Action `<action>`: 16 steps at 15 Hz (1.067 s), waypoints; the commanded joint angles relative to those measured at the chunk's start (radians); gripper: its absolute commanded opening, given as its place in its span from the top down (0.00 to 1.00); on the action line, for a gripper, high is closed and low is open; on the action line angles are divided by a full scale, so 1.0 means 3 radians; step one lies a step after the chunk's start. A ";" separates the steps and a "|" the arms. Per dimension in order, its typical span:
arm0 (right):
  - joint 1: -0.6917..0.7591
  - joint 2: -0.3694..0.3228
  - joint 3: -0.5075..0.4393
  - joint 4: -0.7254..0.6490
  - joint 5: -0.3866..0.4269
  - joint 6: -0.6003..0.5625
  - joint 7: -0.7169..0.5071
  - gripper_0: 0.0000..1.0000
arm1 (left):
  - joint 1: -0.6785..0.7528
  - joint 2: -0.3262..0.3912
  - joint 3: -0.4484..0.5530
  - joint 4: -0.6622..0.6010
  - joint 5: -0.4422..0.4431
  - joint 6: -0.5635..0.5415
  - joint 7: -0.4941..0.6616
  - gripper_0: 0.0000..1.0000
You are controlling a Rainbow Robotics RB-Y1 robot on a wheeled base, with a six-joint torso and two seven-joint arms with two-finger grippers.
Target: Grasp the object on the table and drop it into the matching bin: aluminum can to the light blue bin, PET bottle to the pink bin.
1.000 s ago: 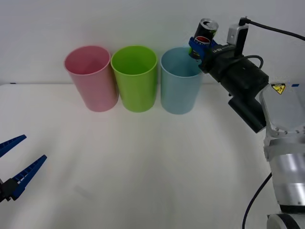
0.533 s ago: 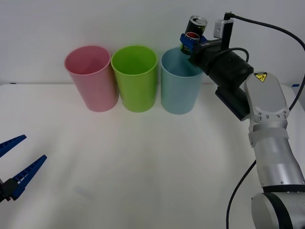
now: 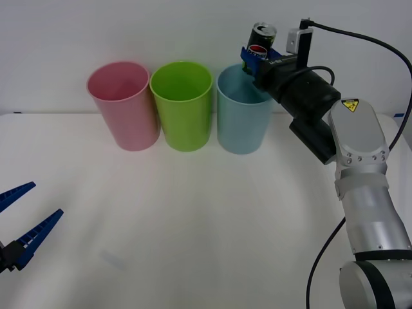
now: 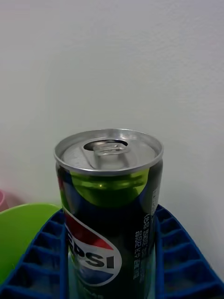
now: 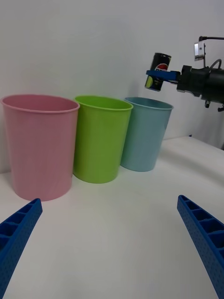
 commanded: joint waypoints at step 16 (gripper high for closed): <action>0.0533 -0.0189 -0.0024 -0.0619 -0.0122 -0.0382 0.0046 0.00 | 0.0000 0.0000 0.0000 0.0000 0.0000 0.0000 0.0000 0.00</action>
